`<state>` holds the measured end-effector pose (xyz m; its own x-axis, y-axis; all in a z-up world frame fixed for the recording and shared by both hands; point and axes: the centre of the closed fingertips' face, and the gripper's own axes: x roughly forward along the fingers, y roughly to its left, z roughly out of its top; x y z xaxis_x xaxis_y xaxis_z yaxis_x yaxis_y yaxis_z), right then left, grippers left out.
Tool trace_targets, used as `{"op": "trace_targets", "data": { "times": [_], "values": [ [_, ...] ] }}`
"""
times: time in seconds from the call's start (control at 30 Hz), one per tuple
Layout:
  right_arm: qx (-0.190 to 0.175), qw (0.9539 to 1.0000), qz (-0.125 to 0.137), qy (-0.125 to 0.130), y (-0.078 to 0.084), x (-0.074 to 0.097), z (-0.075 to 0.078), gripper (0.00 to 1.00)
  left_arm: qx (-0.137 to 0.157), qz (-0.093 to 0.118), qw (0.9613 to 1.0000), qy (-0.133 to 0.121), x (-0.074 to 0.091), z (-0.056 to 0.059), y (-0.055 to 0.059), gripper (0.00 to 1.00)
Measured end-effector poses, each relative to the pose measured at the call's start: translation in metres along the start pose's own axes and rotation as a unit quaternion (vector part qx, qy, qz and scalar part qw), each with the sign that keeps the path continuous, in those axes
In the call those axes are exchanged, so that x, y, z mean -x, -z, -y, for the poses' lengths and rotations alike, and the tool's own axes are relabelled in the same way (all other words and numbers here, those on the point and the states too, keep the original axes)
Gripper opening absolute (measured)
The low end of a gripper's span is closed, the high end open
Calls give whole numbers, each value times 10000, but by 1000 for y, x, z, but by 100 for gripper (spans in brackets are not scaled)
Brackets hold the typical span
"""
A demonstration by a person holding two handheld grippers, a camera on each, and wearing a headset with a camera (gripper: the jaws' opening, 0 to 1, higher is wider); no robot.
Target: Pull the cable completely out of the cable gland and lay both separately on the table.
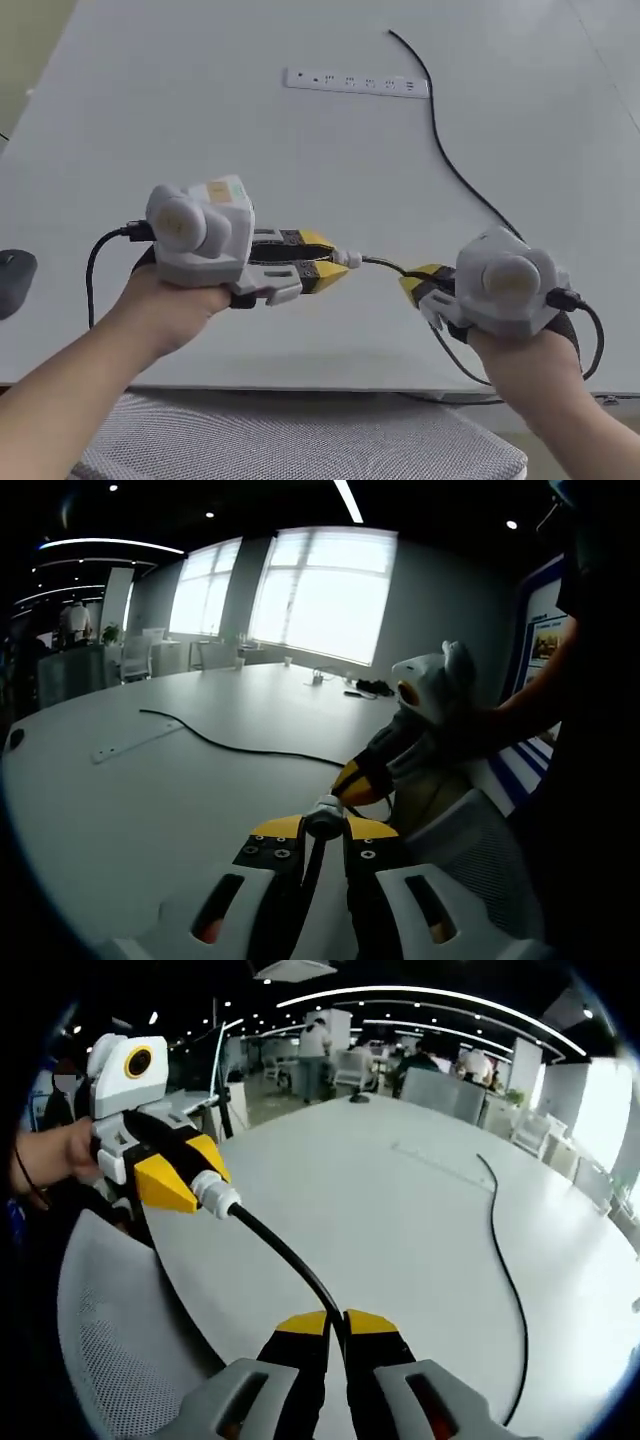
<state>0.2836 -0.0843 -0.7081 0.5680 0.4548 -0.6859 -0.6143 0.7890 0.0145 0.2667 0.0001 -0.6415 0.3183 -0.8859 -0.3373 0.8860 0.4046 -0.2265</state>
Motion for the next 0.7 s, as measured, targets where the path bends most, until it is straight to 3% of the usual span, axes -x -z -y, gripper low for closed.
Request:
{"op": "trace_targets", "data": {
  "times": [0.23,0.43,0.5,0.7],
  "values": [
    [-584,9982,-81,57,19,-3,9,0,-9,5,10000,-34,1,1,1,15],
    [-695,9976,-39,63,26,-6,11,0,13,-2,10000,-62,1,2,2,15],
    [-901,9959,-44,17,27,-8,8,0,2,-3,10000,-73,1,2,2,15],
    [-859,9963,-39,28,26,-7,9,0,24,-5,10000,-85,0,2,1,15]
  ]
}}
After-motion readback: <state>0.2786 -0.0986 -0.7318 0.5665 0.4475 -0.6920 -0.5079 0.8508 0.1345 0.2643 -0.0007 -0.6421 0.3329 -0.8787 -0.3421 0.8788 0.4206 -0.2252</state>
